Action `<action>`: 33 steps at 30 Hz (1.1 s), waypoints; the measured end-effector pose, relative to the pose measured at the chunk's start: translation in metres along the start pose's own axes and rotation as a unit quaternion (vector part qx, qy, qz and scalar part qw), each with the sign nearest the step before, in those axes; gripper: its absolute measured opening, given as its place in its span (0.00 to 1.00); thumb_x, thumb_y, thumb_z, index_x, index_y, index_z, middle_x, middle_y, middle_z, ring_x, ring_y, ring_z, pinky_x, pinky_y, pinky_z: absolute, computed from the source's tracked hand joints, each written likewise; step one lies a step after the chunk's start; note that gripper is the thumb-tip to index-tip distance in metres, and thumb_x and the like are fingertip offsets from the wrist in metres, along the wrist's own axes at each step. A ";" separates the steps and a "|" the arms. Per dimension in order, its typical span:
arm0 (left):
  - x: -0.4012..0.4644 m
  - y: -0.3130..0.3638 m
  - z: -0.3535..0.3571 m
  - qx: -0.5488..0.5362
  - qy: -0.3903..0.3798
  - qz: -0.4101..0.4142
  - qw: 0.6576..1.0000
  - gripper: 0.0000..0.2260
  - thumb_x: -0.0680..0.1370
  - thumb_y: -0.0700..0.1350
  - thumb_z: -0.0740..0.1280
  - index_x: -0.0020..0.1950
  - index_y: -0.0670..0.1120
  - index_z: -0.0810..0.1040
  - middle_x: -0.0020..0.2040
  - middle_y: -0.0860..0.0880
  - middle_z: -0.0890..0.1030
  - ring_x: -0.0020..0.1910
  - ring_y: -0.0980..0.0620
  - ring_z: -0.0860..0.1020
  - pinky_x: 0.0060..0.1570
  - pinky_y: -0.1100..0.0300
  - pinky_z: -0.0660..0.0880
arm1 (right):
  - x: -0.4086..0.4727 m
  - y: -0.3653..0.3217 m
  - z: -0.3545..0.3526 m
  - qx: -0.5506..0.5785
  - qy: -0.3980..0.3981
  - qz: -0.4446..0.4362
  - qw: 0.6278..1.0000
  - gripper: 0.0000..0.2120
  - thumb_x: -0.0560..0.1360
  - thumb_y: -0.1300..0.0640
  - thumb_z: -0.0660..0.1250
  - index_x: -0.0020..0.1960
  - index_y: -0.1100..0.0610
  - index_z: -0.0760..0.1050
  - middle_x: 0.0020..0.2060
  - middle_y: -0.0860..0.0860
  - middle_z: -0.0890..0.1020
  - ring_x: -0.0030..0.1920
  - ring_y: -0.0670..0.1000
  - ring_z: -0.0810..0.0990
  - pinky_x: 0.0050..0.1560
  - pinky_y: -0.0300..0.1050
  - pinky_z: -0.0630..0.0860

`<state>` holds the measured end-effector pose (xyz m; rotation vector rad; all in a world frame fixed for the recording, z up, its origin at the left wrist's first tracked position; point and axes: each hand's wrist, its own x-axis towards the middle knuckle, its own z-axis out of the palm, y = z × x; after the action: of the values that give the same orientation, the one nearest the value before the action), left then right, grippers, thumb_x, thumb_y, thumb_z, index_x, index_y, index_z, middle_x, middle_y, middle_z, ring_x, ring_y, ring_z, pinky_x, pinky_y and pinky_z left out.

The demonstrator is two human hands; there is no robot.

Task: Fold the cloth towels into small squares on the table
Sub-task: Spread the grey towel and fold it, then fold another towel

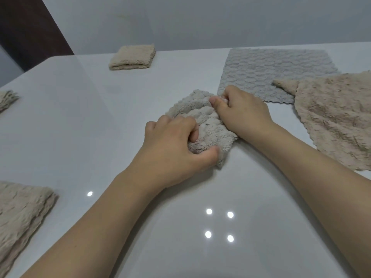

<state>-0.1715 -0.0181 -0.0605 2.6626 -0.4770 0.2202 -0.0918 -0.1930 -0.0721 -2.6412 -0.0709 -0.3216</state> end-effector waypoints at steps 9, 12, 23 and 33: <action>0.000 0.007 0.011 0.073 0.096 0.063 0.991 0.16 0.66 0.55 0.62 0.51 0.52 0.71 0.48 0.55 0.69 0.49 0.49 0.64 0.53 0.55 0.58 | -0.001 -0.001 0.000 -0.002 0.009 0.005 1.000 0.17 0.80 0.39 0.53 0.47 0.53 0.67 0.43 0.49 0.74 0.44 0.55 0.70 0.43 0.48 0.62; 0.003 0.012 0.017 0.083 0.120 0.061 0.987 0.10 0.67 0.51 0.62 0.45 0.50 0.72 0.44 0.54 0.71 0.46 0.50 0.64 0.48 0.54 0.60 | -0.002 -0.003 0.000 -0.005 0.014 0.010 1.000 0.17 0.80 0.40 0.52 0.48 0.54 0.66 0.46 0.52 0.78 0.46 0.57 0.72 0.43 0.49 0.63; 0.007 0.007 0.018 0.128 0.081 0.021 0.988 0.11 0.67 0.47 0.57 0.48 0.49 0.69 0.47 0.51 0.71 0.46 0.49 0.62 0.45 0.54 0.60 | -0.006 -0.008 0.000 -0.025 0.021 0.011 0.999 0.16 0.82 0.43 0.52 0.51 0.56 0.66 0.49 0.56 0.79 0.45 0.57 0.72 0.43 0.49 0.64; 0.006 0.001 0.015 0.072 -0.022 0.010 0.997 0.13 0.71 0.45 0.61 0.52 0.55 0.62 0.53 0.55 0.62 0.54 0.52 0.57 0.62 0.55 0.52 | -0.006 -0.009 -0.001 -0.041 0.021 0.016 0.999 0.18 0.82 0.44 0.52 0.56 0.58 0.68 0.51 0.58 0.79 0.52 0.60 0.76 0.43 0.49 0.64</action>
<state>-0.1648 -0.0279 -0.0724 2.8092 -0.5192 0.2089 -0.0991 -0.1850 -0.0686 -2.7120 -0.0023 -0.3762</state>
